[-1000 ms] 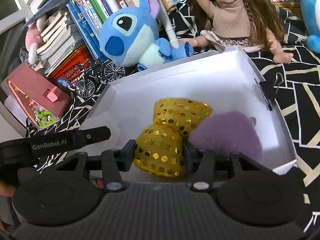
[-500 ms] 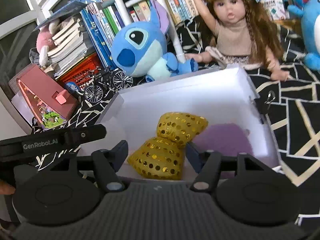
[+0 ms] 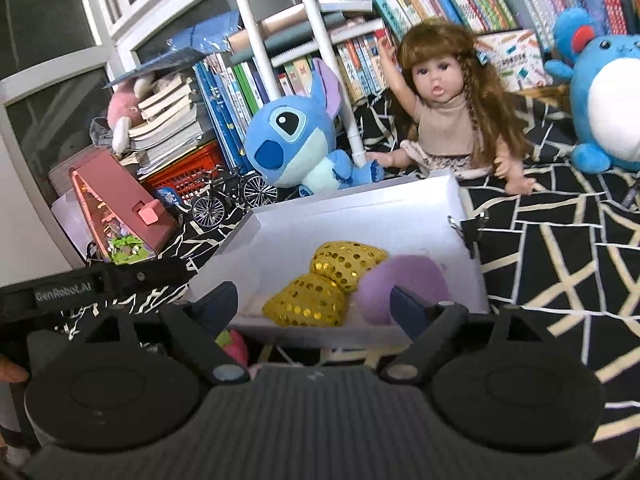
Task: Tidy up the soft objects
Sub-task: 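Withdraw both tools from the box back over the pile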
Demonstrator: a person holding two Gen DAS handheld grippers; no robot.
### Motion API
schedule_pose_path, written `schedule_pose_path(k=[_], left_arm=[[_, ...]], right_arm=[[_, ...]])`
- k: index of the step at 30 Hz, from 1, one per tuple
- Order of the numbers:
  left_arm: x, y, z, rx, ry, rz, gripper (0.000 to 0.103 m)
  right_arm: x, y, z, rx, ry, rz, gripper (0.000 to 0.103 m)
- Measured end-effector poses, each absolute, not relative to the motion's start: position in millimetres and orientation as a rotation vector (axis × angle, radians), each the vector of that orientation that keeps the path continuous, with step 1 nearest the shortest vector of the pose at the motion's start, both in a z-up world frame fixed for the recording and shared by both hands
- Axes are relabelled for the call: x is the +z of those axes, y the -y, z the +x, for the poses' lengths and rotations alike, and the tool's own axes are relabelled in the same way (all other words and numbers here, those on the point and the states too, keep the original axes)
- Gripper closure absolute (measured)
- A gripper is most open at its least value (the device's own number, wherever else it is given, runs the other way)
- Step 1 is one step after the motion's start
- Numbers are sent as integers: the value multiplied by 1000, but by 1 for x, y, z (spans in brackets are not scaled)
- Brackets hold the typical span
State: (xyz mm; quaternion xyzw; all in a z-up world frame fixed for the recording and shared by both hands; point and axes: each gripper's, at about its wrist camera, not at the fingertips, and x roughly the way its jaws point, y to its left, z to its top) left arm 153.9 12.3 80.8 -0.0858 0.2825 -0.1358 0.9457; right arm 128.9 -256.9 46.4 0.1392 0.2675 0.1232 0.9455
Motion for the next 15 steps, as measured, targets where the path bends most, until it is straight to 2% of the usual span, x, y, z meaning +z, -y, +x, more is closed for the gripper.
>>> schedule_pose_path(k=[15], left_arm=[[58, -14, 81, -298, -506, -110, 10]], right_arm=[[24, 264, 54, 168, -471, 155, 3]])
